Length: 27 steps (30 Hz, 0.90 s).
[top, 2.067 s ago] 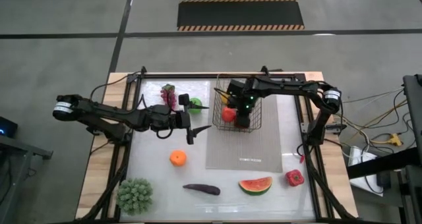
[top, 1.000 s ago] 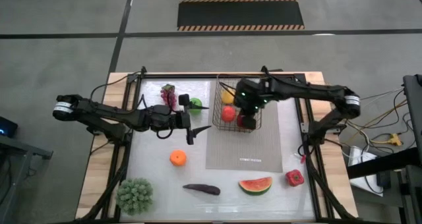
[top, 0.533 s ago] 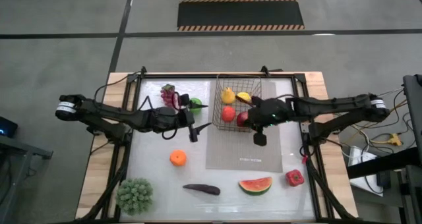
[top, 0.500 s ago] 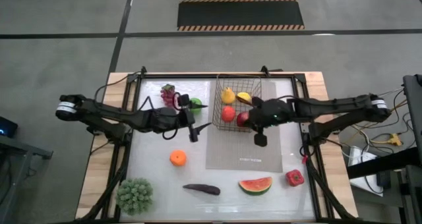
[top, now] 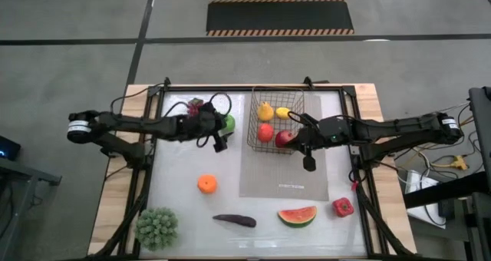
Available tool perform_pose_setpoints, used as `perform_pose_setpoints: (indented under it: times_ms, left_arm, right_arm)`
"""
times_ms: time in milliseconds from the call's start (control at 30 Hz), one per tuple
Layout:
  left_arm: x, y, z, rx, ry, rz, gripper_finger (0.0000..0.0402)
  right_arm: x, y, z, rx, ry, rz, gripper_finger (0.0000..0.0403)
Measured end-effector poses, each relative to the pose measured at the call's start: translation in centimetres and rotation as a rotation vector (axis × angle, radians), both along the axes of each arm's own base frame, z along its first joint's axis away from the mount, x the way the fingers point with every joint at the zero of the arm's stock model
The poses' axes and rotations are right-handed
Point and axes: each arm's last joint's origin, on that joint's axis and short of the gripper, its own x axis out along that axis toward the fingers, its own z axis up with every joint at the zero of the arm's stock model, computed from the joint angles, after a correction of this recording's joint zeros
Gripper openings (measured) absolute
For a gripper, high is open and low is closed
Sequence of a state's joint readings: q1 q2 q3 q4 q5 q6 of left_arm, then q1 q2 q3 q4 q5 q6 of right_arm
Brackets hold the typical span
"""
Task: Build produce basket
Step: Put the green apple into the wire basket
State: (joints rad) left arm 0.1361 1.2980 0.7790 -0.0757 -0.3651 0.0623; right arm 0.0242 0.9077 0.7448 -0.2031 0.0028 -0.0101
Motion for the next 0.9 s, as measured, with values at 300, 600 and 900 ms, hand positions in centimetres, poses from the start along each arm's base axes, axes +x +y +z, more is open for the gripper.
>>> perform_pose_setpoints:
  times_ms: [300,600,900]
  left_arm:
    - [0.1,4.6,-2.8,-0.113,0.098,-0.019,0.0308]
    - [0.2,5.7,-4.1,-0.152,0.135,-0.011,0.0308]
    - [-0.3,5.5,-2.8,-0.127,0.106,-0.026,0.0323]
  right_arm:
    - [0.0,0.0,-0.5,0.003,0.017,0.000,0.0009]
    - [-0.1,0.0,-0.8,0.011,0.025,-0.005,0.0009]
    - [0.0,0.0,-0.8,0.009,0.023,-0.004,0.0009]
